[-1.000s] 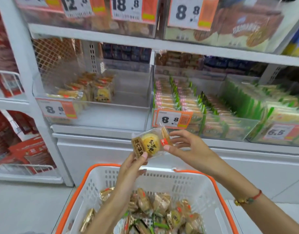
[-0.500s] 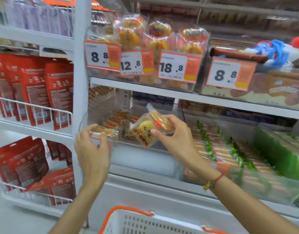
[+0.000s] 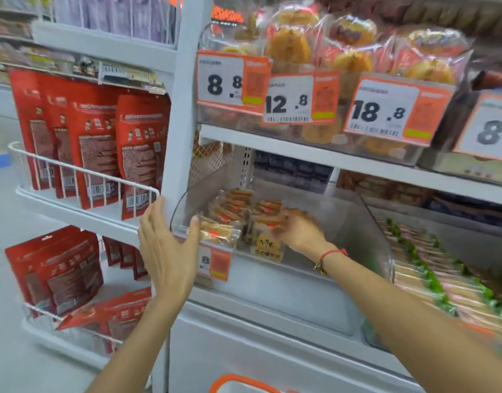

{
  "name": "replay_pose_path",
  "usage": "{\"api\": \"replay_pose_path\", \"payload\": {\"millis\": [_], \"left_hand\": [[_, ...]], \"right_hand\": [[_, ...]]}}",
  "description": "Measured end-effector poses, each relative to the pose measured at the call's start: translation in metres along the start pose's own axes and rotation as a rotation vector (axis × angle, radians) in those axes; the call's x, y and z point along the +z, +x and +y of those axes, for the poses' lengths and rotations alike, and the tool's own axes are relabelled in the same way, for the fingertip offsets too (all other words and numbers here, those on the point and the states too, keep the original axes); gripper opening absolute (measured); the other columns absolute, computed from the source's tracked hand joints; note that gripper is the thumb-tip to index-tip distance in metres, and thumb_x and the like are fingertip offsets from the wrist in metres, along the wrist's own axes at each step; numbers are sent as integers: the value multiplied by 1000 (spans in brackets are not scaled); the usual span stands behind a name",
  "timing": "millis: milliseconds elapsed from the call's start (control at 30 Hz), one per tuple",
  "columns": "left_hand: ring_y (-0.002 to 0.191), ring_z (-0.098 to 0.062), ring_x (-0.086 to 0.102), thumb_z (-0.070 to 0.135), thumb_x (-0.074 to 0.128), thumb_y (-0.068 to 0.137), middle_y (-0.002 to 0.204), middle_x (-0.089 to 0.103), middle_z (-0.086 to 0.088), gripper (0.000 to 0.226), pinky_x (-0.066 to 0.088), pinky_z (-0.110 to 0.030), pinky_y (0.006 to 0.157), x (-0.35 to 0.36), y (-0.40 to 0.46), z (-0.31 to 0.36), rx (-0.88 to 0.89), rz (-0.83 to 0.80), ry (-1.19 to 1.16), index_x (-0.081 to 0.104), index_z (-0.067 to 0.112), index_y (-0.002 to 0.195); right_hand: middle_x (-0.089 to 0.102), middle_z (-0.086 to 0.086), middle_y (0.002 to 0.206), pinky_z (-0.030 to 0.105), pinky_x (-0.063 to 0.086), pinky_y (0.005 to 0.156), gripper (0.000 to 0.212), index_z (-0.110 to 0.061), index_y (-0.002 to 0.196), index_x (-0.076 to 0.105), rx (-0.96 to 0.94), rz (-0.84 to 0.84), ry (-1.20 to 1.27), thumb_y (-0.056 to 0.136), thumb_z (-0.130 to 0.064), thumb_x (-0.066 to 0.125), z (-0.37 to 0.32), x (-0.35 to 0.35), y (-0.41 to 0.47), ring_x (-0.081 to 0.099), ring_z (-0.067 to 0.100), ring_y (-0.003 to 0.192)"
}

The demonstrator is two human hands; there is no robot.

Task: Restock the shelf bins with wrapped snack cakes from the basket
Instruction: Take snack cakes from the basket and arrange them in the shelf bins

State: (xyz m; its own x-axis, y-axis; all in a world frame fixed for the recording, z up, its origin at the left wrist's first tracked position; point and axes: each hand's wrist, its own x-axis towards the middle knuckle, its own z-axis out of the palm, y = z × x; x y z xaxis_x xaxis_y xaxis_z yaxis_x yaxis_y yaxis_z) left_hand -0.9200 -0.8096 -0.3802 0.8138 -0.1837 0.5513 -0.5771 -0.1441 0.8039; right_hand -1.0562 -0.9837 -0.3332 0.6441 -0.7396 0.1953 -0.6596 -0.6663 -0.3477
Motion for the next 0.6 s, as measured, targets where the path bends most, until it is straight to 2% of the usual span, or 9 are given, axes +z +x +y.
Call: {"api": "replay_pose_path", "payload": {"millis": [33,133,233,300,367,500,600], "left_hand": [[133,-24,32,36,62,89,147,35,-7,67,30,-42,108,0,0,1,0,-1,-13,32,17,146],[134,-21,31,37,65,87,145,35,-4,69,30,-36,105,0,0,0,-26,-4,-48,33,20,146],[133,-20,32,37,68,86,144,36,-3,71,28,-28,100,0,0,0,-38,12,-59,33,21,145],[132,-20,32,36,68,85,144,36,-3,71,24,-23,95,1,0,2,-59,22,-65,33,21,145],[132,-20,32,37,69,85,144,36,-3,72,23,-22,93,2,0,3,-69,23,-66,33,21,145],[131,-19,33,37,69,85,143,36,-4,71,23,-20,92,1,0,3,-58,18,-65,34,20,145],[131,-18,33,37,69,85,143,37,-4,71,23,-19,91,0,0,2,-56,16,-63,34,19,145]], "right_hand": [[67,5,106,31,50,76,24,-15,111,61,-25,47,-86,88,-22,62,1,1,0,63,23,93],[58,7,123,34,43,89,32,-16,119,58,-155,108,-277,87,-18,60,3,3,-2,54,27,108],[62,5,118,30,44,82,30,-19,117,60,-215,83,-294,87,-21,64,0,-1,-2,58,26,102],[65,3,111,28,46,76,29,-19,114,62,-228,73,-276,89,-34,64,-6,-1,-1,62,25,95],[67,5,107,32,51,76,29,-19,110,63,-240,88,-256,89,-40,62,-14,5,3,63,26,92],[67,4,106,37,52,81,17,-23,101,59,-241,120,-293,88,-34,65,-21,16,16,62,28,94],[65,3,107,33,48,76,18,-24,103,58,-241,75,-319,88,-31,65,-19,13,19,60,26,91]]}}
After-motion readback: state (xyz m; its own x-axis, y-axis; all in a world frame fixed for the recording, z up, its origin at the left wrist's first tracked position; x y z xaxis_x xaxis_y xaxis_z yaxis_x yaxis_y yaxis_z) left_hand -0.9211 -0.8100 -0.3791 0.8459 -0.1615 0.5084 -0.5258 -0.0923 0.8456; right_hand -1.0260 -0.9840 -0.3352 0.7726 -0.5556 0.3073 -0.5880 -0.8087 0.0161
